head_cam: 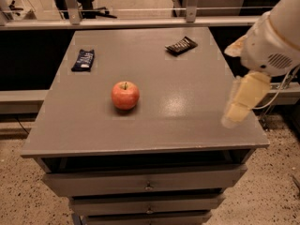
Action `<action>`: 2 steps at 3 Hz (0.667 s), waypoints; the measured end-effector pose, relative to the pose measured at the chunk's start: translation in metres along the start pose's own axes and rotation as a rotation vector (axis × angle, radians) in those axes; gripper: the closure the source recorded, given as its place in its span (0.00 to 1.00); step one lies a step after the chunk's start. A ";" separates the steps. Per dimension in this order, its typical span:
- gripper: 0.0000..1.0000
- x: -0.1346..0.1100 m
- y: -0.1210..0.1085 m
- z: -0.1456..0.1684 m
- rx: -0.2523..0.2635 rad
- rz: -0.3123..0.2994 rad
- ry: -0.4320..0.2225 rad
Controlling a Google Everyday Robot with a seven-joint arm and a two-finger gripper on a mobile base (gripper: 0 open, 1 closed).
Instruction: Pick apple
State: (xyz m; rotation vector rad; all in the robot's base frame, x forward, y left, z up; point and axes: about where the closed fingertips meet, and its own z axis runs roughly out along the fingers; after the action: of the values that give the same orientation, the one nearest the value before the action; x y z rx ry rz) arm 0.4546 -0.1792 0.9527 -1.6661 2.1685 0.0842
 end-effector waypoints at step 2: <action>0.00 -0.120 0.004 0.090 -0.080 0.037 -0.360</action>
Offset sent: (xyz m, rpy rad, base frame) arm 0.0781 0.2085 -0.0531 0.5737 -0.0597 0.0775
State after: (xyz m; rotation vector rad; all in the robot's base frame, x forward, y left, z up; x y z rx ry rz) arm 0.5004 -0.0428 0.9114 -1.5153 1.9433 0.4510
